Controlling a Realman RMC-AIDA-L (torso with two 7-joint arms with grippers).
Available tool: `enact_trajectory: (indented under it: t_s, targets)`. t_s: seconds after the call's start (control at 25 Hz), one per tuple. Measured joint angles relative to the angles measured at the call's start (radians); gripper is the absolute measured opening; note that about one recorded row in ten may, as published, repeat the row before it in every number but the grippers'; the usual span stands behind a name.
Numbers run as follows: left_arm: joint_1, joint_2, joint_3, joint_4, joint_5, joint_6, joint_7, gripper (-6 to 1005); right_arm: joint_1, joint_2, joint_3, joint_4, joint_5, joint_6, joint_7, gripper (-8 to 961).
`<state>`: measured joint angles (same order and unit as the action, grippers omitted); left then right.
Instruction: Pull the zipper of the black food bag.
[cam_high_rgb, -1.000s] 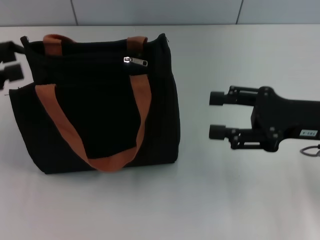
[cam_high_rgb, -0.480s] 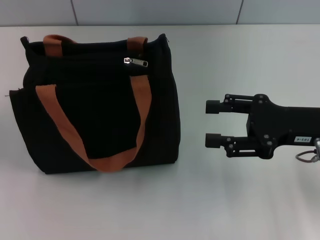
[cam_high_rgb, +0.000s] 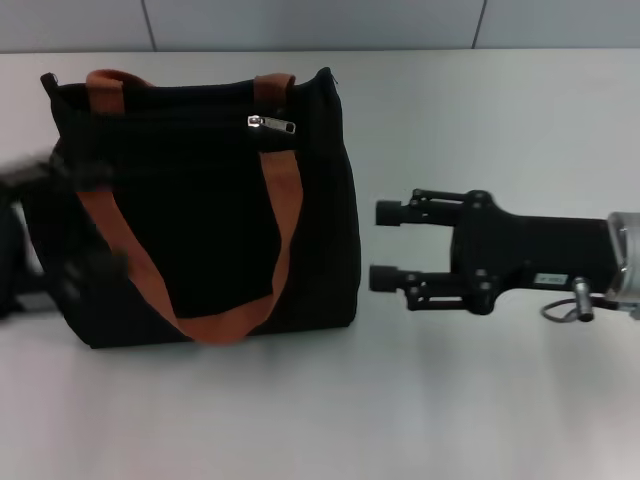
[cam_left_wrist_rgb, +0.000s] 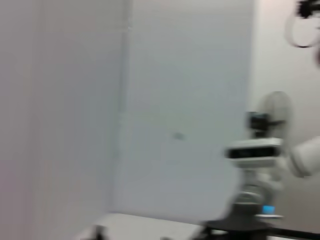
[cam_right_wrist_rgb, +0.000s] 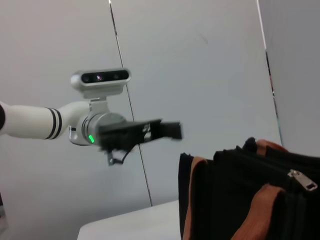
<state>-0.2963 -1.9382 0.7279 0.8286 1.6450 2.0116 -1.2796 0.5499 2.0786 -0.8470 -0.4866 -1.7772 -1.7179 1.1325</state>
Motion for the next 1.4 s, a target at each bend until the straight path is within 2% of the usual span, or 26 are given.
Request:
enact_trajectory:
  t_s: [0.12, 0.24, 0.36, 0.52, 0.68, 1.4]
  targets:
    - [-0.008, -0.011, 0.122, -0.063, 0.015, 0.000, 0.046, 805, 0.010, 0.001, -0.002, 0.021, -0.011, -0.005, -0.038, 806]
    - [-0.012, -0.022, 0.187, -0.098, 0.054, -0.001, 0.067, 805, 0.009, 0.001, -0.039, 0.026, -0.011, -0.054, -0.066, 815]
    - [-0.012, -0.040, 0.192, -0.141, 0.094, -0.005, 0.108, 805, 0.001, 0.001, -0.085, 0.034, -0.012, -0.084, -0.100, 823]
    - [-0.007, -0.048, 0.192, -0.215, 0.108, -0.041, 0.201, 805, -0.009, 0.005, -0.104, 0.092, -0.011, -0.066, -0.188, 827]
    - [-0.003, -0.054, 0.193, -0.228, 0.121, -0.080, 0.226, 805, -0.011, 0.005, -0.104, 0.124, -0.012, -0.050, -0.224, 822]
    - [0.000, -0.054, 0.203, -0.232, 0.124, -0.088, 0.228, 805, -0.019, 0.007, -0.103, 0.154, -0.005, -0.032, -0.269, 823]
